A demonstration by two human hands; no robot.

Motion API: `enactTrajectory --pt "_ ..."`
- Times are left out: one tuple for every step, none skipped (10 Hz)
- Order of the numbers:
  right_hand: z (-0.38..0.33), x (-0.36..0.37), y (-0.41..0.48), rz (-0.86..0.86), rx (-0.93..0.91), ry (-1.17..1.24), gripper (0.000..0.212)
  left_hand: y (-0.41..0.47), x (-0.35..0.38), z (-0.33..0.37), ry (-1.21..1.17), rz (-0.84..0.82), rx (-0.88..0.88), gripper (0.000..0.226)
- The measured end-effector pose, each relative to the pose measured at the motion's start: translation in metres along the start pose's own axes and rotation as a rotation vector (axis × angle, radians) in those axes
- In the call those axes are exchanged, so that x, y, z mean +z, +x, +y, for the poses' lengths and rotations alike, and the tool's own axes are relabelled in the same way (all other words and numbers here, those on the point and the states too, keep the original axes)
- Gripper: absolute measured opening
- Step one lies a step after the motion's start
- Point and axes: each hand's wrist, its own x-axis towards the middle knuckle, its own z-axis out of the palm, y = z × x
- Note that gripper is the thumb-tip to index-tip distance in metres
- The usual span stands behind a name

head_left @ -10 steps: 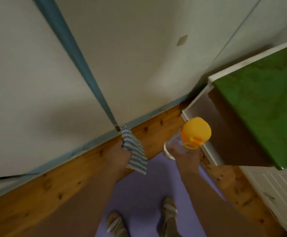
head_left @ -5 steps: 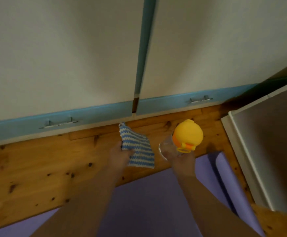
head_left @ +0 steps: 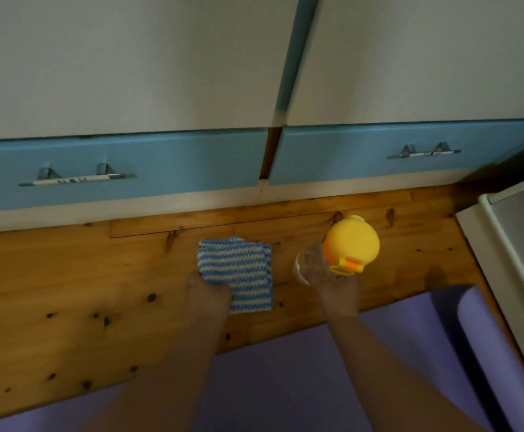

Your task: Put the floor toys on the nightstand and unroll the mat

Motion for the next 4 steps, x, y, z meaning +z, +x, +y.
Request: enactTrajectory --pt "0.001 0.0 -0.005 -0.023 -0.038 -0.03 0.06 -0.007 0.002 0.004 0.09 -0.026 0.029 0.051" --pt "0.003 0.0 -0.007 -0.04 -0.074 -0.034 0.071 -0.007 0.004 0.01 0.177 -0.026 0.044 0.058" --pt "0.001 -0.006 -0.013 -0.053 -0.076 -0.034 0.078 -0.012 0.003 0.014 0.29 0.011 0.048 0.067" --pt "-0.006 -0.009 -0.032 -0.065 -0.103 -0.002 0.089 -0.024 -0.006 0.032 0.361 0.043 0.056 0.071"
